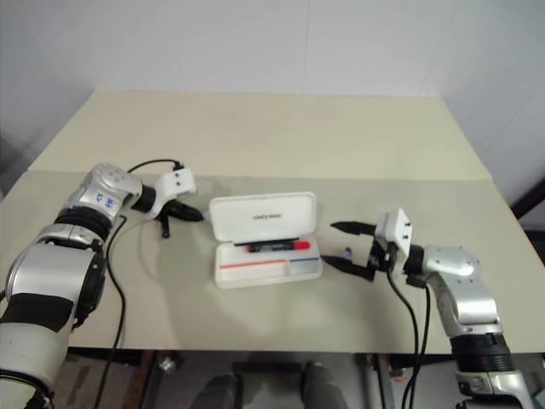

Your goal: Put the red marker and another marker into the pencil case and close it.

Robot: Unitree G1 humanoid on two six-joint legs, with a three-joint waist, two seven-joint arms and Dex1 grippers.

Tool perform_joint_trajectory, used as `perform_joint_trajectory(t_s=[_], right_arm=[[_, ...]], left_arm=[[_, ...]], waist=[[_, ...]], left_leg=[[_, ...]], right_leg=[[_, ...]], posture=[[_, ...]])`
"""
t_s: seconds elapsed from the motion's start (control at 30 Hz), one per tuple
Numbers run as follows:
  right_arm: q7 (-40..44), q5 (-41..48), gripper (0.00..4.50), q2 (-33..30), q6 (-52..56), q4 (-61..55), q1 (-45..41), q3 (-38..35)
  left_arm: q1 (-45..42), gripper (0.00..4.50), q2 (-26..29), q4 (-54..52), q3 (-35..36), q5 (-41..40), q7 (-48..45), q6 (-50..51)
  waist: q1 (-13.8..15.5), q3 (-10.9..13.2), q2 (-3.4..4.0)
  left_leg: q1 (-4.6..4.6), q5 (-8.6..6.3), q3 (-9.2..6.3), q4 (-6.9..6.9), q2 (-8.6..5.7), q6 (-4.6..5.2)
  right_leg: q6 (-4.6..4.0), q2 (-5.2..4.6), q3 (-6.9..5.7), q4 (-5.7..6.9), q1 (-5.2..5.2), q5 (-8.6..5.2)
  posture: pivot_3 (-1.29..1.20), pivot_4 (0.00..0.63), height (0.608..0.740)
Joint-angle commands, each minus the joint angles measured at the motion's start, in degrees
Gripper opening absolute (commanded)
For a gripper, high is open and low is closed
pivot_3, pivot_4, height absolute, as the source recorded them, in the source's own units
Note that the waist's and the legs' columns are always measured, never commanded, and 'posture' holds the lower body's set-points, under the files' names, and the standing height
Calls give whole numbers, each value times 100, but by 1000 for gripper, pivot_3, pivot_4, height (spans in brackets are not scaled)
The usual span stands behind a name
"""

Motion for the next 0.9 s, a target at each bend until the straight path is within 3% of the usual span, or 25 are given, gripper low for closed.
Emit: perform_joint_trajectory(t_s=[0.03, 0.47, 0.9], right_arm=[[-40, 108, 4500, -3, -75, -99, -25, -178], [-4, 87, 4500, -24, -58, 73, -198, -140], [148, 30, 4500, 32, -53, 352, -531, -24]], left_arm=[[-6, 17, 153, -7, -2, 69, 284, -171], [-185, 17, 885, -160, 239, -104, 1054, -588], [-230, 17, 1310, -645, 774, -612, 1116, -719]], waist=[[0, 0, 0], [-35, 0, 0], [-21, 0, 0]], left_leg=[[0, 0, 0, 0, 0, 0], [-5, -1, 0, -11, 0, -1], [-5, -1, 0, -12, 1, -1]], right_leg=[[0, 0, 0, 0, 0, 0], [0, 0, 0, -4, -7, 0], [0, 0, -2, -3, -8, 0]], posture=[[0, 150, 740], [0, 150, 740], [0, 150, 740]])
